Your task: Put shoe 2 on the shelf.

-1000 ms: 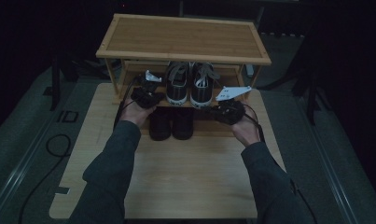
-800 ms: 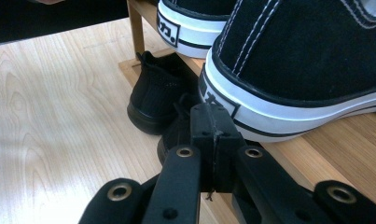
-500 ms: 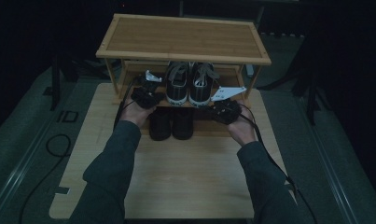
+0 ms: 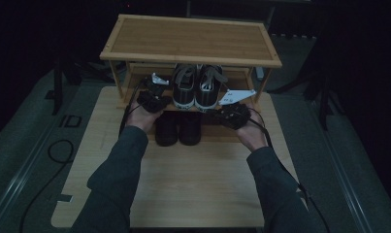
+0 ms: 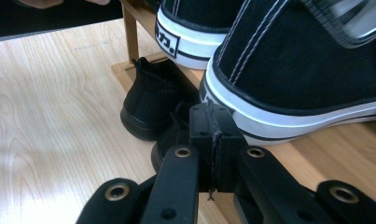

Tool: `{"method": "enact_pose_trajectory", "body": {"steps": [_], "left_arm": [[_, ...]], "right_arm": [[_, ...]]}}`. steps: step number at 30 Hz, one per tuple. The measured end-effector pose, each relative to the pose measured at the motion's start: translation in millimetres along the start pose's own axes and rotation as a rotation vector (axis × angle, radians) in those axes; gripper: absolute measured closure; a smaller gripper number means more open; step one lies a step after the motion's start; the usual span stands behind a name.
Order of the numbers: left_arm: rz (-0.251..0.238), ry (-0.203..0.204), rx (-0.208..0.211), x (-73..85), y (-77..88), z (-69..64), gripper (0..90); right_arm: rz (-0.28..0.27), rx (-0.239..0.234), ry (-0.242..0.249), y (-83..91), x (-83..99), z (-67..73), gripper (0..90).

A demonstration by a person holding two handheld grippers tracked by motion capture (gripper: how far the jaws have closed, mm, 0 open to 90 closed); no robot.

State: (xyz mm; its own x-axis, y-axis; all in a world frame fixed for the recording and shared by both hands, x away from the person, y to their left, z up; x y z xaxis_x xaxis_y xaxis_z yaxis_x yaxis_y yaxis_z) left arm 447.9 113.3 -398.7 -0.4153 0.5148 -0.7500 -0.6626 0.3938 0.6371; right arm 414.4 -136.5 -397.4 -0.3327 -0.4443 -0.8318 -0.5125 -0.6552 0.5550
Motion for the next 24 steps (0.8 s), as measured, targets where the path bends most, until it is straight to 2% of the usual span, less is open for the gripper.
{"method": "enact_pose_trajectory", "body": {"steps": [1, 4, 8, 13, 23, 24], "left_arm": [[0.004, -0.005, -0.016, -0.9, -0.1, -2.1, 90.0], [-0.001, 0.016, -0.003, -0.7, 0.1, -1.7, 90.0], [-0.003, 0.021, -0.006, -1.3, -0.2, -2.7, 90.0], [-0.010, 0.028, 0.001, -0.4, -0.2, -2.4, 90.0], [-0.020, 0.006, -0.007, 0.7, 1.1, -2.3, 90.0], [-0.021, 0.004, -0.020, 0.9, 5.0, -0.9, 90.0]], "right_arm": [[-0.003, 0.000, 0.013, 6.4, -0.7, -0.9, 89.0], [0.004, 0.010, 0.018, 12.2, 0.1, -2.4, 88.7], [0.000, 0.017, 0.000, 19.0, 6.8, -8.8, 88.5], [0.014, 0.016, -0.038, 17.8, 21.0, -15.7, 87.9], [0.032, 0.010, -0.048, 17.9, 34.2, -17.6, 87.8], [0.038, 0.008, -0.055, 18.7, 39.1, -19.7, 87.7]]}}
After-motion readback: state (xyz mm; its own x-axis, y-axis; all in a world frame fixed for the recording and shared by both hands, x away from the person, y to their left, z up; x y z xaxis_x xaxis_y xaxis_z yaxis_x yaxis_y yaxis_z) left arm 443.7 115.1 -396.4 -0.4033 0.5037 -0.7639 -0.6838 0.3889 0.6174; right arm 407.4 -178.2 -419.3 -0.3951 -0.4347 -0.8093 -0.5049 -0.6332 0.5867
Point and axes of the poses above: each handheld gripper's, and its own axes: y roughly backward along the jaws, x roughly out of its underside, z roughly to its left, the point moved 2 cm from there along -y, roughly forward along the jaws, and after that the axes turned 10 degrees about -y, right-handed, at the moved point
